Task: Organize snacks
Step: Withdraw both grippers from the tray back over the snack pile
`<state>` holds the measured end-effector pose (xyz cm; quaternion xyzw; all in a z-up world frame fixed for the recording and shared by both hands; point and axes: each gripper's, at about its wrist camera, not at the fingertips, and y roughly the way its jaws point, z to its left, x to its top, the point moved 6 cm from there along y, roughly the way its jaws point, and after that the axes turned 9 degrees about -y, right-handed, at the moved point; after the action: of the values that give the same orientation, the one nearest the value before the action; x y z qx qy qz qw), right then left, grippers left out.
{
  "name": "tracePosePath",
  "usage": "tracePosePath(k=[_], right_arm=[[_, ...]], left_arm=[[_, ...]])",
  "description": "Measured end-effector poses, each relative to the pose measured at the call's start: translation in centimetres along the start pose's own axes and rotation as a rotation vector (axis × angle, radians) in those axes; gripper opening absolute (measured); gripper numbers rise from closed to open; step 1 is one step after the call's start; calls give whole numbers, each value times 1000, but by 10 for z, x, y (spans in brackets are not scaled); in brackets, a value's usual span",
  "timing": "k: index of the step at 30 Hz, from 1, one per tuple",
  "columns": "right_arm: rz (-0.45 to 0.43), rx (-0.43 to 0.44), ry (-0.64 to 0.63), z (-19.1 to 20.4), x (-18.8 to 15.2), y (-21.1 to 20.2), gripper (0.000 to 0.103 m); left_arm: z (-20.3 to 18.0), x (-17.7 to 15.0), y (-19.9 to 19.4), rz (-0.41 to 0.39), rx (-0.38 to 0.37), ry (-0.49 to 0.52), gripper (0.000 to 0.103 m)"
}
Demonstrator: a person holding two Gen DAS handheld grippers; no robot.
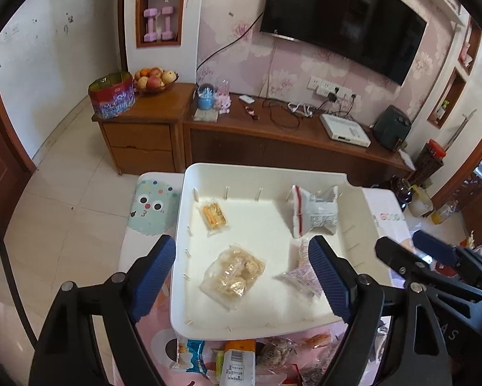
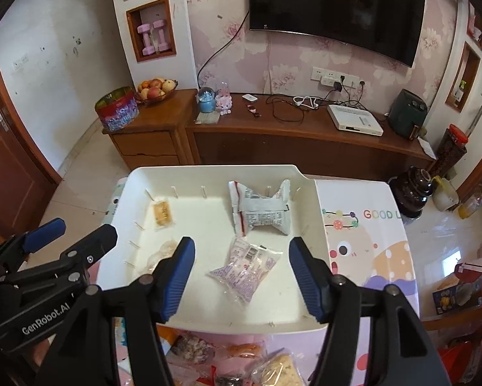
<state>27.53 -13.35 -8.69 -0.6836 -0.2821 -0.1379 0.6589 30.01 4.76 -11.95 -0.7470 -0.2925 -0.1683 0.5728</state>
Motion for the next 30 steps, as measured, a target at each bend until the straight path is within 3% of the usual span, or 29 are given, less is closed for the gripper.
tracePosePath(k=[3,8,11,22,27,30], right_arm=[[-9,29,31,0,-4,-7,61],[-74,-19,28,2,-9,-27,61],[-106,-38,38,2,-12,-39,61],[-231,-103,38,1,-28,-99,61],[-244,-115,29,5,-39,-123,61],[-241,-108,19,11,-47,-136,61]], left_arm=[[-2,-2,-11,-16,2,21,84],[-11,-8,-31,-43,29,85,84],[-11,-11,-42,-40,81,107,93],[-17,-29,-85,-22,-63,66,97],[-12,-37,-105,-14,-82,20,97],[-12,-42,-116,-30,-61,50,97]])
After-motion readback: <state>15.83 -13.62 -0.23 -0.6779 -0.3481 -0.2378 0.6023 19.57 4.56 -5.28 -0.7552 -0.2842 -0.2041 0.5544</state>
